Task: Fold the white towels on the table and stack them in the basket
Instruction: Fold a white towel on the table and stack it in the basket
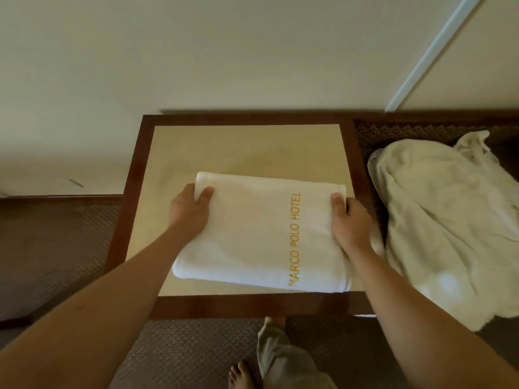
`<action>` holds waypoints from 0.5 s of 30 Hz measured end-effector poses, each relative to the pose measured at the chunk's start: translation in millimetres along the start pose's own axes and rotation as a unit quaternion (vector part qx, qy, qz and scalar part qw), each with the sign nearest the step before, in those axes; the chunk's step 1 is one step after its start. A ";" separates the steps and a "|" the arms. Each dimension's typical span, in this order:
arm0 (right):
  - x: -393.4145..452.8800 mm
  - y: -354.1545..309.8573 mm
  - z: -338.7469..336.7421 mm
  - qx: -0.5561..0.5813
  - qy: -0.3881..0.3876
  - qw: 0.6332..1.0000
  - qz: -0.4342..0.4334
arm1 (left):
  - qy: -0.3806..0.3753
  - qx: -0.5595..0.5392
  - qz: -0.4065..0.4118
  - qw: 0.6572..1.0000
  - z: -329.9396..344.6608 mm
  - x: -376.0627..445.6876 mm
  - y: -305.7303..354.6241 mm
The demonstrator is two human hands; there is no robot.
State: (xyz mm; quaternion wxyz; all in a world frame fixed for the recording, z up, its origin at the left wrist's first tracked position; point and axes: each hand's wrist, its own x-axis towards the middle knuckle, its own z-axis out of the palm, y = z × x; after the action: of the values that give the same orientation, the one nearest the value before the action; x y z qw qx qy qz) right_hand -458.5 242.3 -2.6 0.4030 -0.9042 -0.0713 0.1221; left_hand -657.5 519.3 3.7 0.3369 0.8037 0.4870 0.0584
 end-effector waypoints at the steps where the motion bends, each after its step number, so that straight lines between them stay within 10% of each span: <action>1: -0.2 3.8 5.2 0.009 0.016 1.000 0.001 | 0.018 0.020 0.015 1.000 2.9 4.4 1.9; 10: 7.2 -23.9 30.3 0.061 0.106 0.987 0.107 | 0.091 0.092 0.103 0.986 6.8 80.9 61.0; 15: -17.6 -31.5 34.2 0.151 0.081 0.966 0.194 | 0.211 -0.071 0.069 0.973 11.9 -1.7 55.6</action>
State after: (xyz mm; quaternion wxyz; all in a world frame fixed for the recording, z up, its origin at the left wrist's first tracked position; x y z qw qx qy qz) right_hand -485.9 283.6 1.7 0.5081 -0.8361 0.1580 0.1335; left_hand -612.0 495.6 28.3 0.2782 0.7787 0.4854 0.2840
